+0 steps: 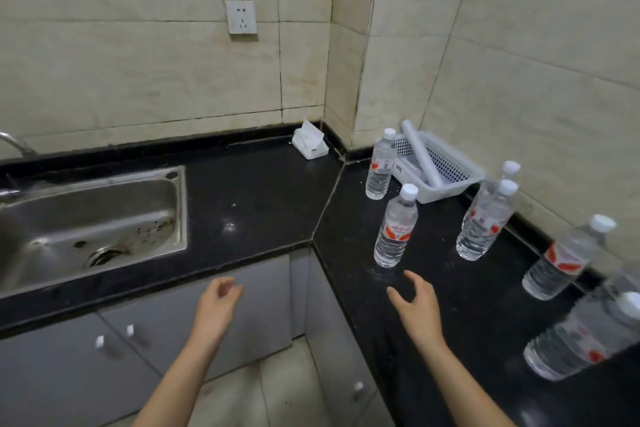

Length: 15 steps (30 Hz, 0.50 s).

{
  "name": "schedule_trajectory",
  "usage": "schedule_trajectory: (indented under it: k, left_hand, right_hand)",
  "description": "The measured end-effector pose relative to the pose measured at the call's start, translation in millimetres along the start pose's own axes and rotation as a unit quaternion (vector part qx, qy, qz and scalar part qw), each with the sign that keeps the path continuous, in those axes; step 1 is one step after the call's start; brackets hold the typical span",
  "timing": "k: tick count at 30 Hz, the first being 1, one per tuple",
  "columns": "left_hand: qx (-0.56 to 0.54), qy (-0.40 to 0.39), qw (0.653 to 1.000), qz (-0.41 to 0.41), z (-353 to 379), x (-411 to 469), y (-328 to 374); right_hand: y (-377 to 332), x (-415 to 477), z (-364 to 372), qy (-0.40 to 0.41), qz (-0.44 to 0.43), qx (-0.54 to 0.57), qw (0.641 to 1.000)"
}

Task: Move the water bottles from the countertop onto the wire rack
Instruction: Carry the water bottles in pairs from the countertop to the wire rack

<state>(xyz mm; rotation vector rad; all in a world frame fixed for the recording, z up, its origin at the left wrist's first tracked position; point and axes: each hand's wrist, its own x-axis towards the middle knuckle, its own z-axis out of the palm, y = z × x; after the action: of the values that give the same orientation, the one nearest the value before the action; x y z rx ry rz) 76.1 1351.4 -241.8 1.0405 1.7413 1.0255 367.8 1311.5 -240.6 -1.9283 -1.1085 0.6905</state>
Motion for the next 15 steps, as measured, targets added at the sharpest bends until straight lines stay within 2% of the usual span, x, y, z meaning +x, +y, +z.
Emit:
schedule_trajectory:
  k: [9, 15]
  left_hand:
    - [0.013, -0.079, 0.995, -0.065, 78, 29, -6]
    - [0.044, -0.148, 0.988, -0.026, 122, 70, 31]
  right_hand:
    - [17, 50, 7, 0.018, 0.055, 0.042, 0.997]
    - [10, 80, 17, 0.042, 0.053, 0.073, 0.995]
